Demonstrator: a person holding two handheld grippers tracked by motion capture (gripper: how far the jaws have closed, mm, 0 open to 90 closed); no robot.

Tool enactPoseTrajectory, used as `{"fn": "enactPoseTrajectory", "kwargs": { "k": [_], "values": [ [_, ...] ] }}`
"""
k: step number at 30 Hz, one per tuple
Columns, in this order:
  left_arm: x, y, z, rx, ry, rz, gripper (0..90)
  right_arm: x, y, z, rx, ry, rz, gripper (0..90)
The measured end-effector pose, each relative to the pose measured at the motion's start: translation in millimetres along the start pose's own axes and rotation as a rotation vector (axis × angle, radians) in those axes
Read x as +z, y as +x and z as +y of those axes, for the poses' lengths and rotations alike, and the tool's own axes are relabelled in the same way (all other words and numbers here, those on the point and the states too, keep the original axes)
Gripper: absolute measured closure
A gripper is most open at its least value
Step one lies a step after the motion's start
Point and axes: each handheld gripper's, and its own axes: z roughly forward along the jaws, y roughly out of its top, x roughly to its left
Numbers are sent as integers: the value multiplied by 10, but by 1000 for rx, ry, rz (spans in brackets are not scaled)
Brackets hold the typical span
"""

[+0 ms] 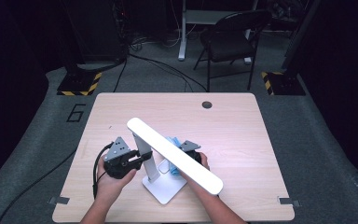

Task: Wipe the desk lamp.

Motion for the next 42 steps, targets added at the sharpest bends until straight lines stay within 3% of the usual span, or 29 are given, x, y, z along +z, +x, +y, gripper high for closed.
{"fn": "enactPoseTrajectory", "kwargs": {
  "k": [2, 6, 11, 13, 14, 15, 24, 31, 42],
  "values": [
    [1, -1, 1, 1, 1, 1, 758, 9, -32, -4, 26, -3, -7, 684],
    [3, -2, 1, -3, -1, -3, 757, 29, -82, 22, -1, 4, -31, 684],
    [5, 1, -1, -2, -5, -4, 756, 57, -80, 65, 29, 20, -62, 683],
    [7, 1, -1, -1, -5, -6, 756, 52, -93, 60, 10, 21, -60, 683],
    [8, -2, -2, -1, -6, -4, 756, 58, -61, 59, 47, 10, -69, 683],
    [9, -4, -1, -2, -5, -4, 756, 50, -69, 54, 23, 12, -66, 684],
    [10, 3, -3, -4, -4, -6, 756, 7, 35, 10, 38, -10, -29, 684],
    [10, 7, -7, -4, -8, -4, 756, -31, 198, -29, 45, -29, -20, 685],
    [11, 9, -10, -4, -10, -5, 756, -79, 462, -56, 34, -36, 76, 687]
  ]
}}
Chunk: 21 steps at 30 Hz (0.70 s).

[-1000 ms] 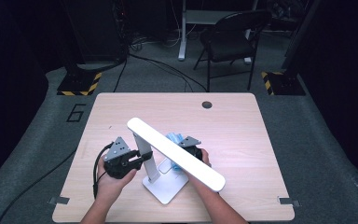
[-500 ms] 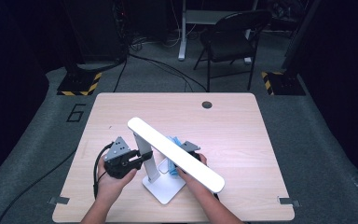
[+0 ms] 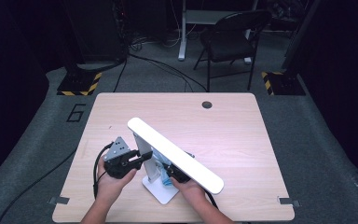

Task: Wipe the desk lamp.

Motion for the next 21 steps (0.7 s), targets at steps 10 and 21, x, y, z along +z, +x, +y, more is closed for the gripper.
{"fn": "enactPoseTrajectory", "kwargs": {
  "k": [10, 21],
  "values": [
    [-1, 1, -2, 2, -1, -2, 756, -16, 80, -15, 13, -7, 36, 683],
    [-11, 7, -17, 4, -3, -9, 756, -2, 17, -9, -34, 4, 27, 687]
  ]
}}
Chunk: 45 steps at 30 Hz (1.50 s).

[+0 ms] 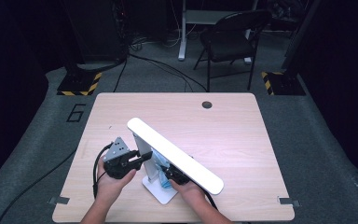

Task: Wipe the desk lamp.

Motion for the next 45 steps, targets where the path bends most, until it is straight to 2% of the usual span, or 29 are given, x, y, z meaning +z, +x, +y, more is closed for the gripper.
{"fn": "enactPoseTrajectory", "kwargs": {
  "k": [3, 5, 9, 12, 17, 19, 20, 23, 27, 30, 35, 38, 39, 40, 45],
  "values": [
    [0, -2, -1, 0, 0, 0, 756, -5, -19, 12, 4, 21, 0, 687],
    [-1, 0, -1, 0, 1, -1, 756, 10, -28, 7, 7, -1, -12, 687],
    [0, 0, 0, 1, 0, 0, 756, 7, -59, 25, 12, 21, -5, 687],
    [-3, 3, 0, 2, 3, -2, 756, 17, -89, 30, 22, 16, -3, 687],
    [-3, 2, 0, 1, 3, -2, 756, 27, -135, 33, 28, 8, -28, 687],
    [-2, 7, 2, 6, 1, 1, 756, 27, -157, 38, 32, 12, -32, 687],
    [-3, 8, 2, 6, 3, -1, 756, 16, -174, 45, 25, 34, -31, 687],
    [-2, 20, 7, 4, 4, -7, 756, 24, -222, 50, 30, 27, -38, 687],
    [-2, 26, 12, 5, 5, -9, 756, 21, -291, 59, 46, 36, -58, 686],
    [-2, 23, 16, 13, 7, -9, 757, 15, -385, 57, 17, 34, -67, 685],
    [-8, 37, 24, 22, 14, -9, 759, -39, -524, 65, 70, 64, -92, 681],
    [-13, 63, 25, 20, 10, -4, 760, -95, -582, 72, 88, 79, -122, 681],
    [-11, 72, 22, 19, 4, 0, 759, -113, -610, 72, 81, 78, -134, 681],
    [-11, 82, 18, 19, 2, 1, 759, -128, -619, 75, 106, 76, -144, 681],
    [6, 87, 8, 14, -10, -5, 717, -203, -732, 52, 81, 78, -151, 680]
  ]
}}
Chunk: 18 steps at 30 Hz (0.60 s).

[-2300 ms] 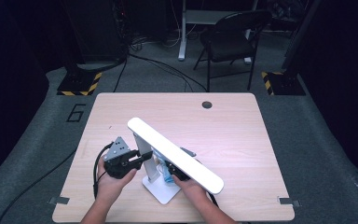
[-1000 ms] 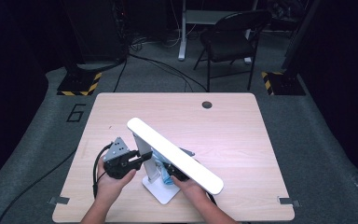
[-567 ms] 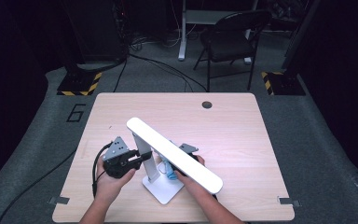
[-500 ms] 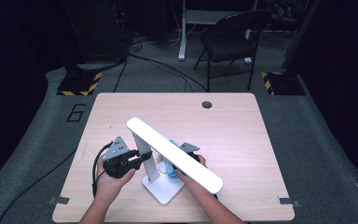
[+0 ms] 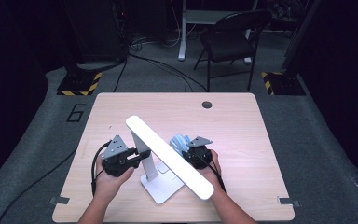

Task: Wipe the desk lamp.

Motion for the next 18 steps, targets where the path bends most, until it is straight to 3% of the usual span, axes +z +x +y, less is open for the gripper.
{"fn": "enactPoseTrajectory", "kwargs": {
  "k": [5, 8, 18],
  "values": [
    [50, -5, -29, -12, 10, 1, 679, -3, -80, -21, -37, 11, -30, 679],
    [92, -11, -54, -21, 18, 3, 706, 30, -135, -54, -32, 29, 17, 678],
    [121, 37, -82, -20, 15, 3, 756, 55, -147, -136, -116, 58, 41, 678]
  ]
}}
